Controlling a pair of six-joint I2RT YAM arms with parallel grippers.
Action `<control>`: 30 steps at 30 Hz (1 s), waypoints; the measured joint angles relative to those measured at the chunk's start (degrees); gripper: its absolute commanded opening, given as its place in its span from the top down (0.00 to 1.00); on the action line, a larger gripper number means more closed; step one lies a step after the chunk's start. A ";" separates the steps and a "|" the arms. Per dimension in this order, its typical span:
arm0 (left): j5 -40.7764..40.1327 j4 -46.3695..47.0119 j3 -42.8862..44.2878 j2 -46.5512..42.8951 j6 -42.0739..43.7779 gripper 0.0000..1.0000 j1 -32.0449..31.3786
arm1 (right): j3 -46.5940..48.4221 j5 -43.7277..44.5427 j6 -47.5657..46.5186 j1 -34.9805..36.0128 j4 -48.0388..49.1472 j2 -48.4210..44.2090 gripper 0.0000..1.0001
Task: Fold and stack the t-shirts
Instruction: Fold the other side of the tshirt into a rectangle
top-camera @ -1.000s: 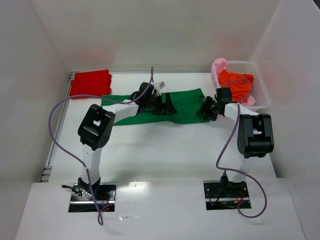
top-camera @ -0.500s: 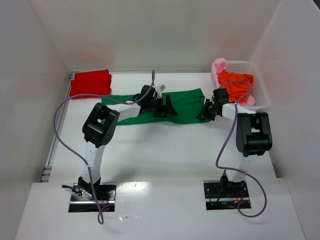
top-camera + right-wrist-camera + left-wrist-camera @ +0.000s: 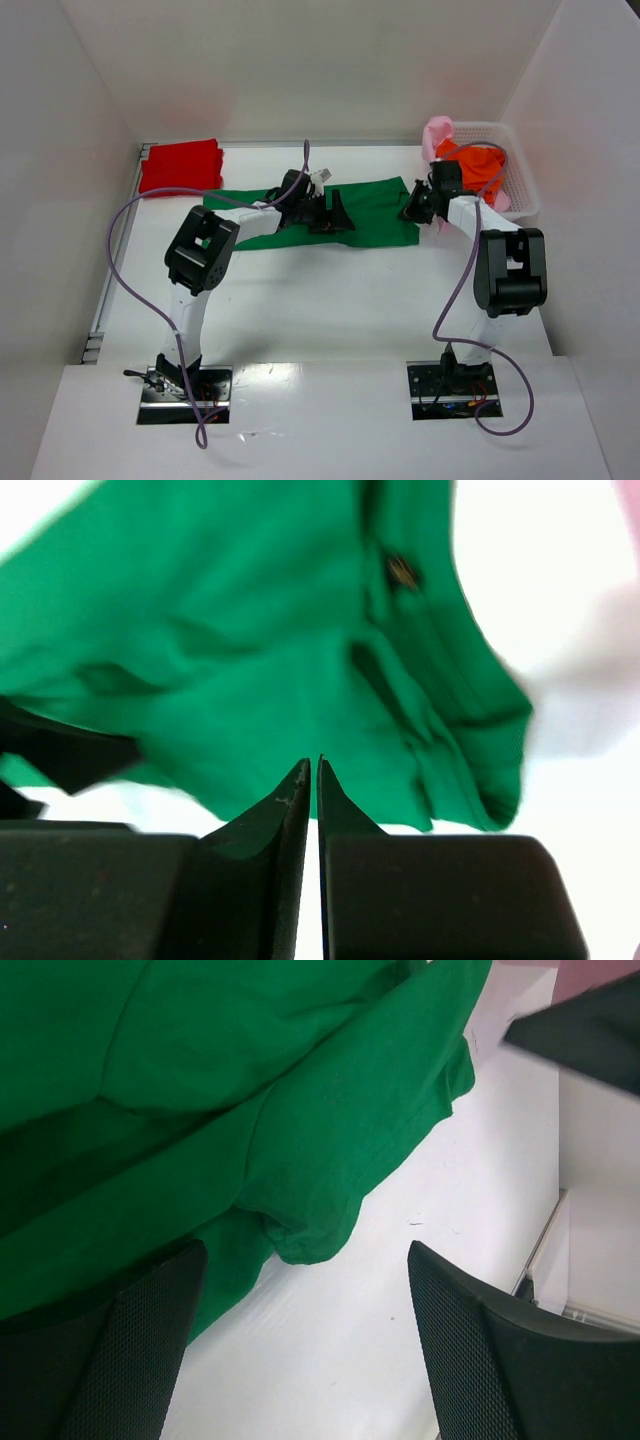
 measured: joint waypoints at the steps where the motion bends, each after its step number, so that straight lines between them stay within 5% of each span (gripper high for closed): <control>1: -0.03 0.00 0.00 0.00 -0.05 0.11 -0.03 | 1.13 -0.01 0.00 0.00 -0.02 -0.16 0.91; 7: -0.05 0.00 0.00 0.00 -0.08 0.10 -0.06 | 4.54 0.76 0.21 0.02 -0.54 -0.22 0.63; 24: -0.03 0.00 -0.05 -0.12 -0.99 0.11 -0.15 | -3.70 5.79 -0.67 0.02 -5.12 -2.35 0.60; 30: 0.03 0.02 -0.57 -1.63 -1.68 0.11 -0.60 | -5.04 5.79 -0.73 0.02 -4.96 -2.43 0.48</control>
